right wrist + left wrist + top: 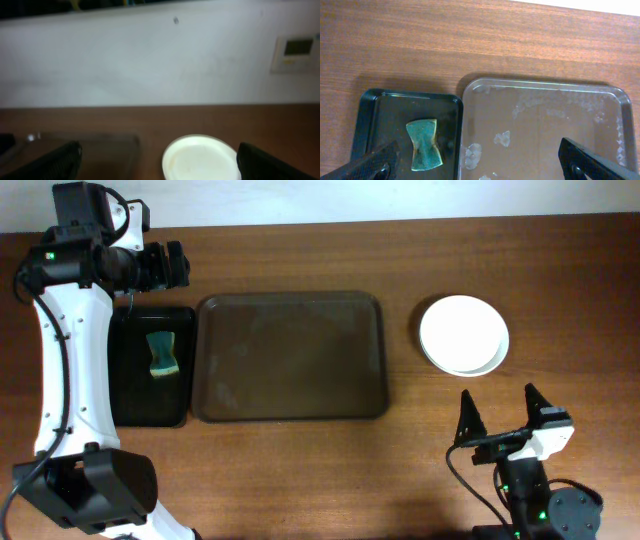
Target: Clean dirty plates on tray and stack at the side
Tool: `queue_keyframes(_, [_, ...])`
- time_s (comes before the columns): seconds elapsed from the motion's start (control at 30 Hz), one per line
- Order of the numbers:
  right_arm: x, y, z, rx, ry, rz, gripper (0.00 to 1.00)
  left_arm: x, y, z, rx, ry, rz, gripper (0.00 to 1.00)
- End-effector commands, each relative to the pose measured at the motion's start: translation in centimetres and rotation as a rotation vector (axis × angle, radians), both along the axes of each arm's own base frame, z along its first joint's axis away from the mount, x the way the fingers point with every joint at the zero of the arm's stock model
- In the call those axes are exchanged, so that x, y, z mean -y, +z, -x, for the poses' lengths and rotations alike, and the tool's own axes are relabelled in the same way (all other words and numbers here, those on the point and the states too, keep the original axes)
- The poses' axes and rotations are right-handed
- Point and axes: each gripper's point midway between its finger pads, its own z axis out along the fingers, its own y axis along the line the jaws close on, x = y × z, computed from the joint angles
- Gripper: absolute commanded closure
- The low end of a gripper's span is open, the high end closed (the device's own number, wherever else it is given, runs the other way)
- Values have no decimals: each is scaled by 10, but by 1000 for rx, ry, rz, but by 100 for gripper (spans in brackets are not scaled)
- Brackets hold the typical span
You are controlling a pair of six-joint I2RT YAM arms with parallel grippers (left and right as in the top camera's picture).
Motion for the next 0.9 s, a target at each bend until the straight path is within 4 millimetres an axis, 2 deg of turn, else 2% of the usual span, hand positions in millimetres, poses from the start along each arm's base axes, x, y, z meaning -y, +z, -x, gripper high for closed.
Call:
queue_keyframes(0.0, [-6,-6,2,61,37,9,2,-1,-3,-1,-4,-13,-2,1])
queue_keyframes(0.2, [-10,-1,-4,164,63,12,2,-1,-3,-1,-4,-13,-2,1])
queue_keyframes(0.4, [-10,-12,-10,203,62,13,2,-1,-3,-1,-4,-13,-2,1])
queue_keyframes(0.6, [-10,-42,-18,170,61,12,2,-1,-3,-1,-4,-13,-2,1])
queue_keyframes(0.77, [-4,-55,-22,120,27,10,2,-1,-3,-1,-4,-13,-2,1])
queue_keyframes(0.8, [-3,-62,-23,90,22,9,2,-1,-3,-1,-4,-13,-2,1])
queue_keyframes(0.87, [-3,-97,-24,-51,21,6,2,-1,-3,-1,-4,-13,-2,1])
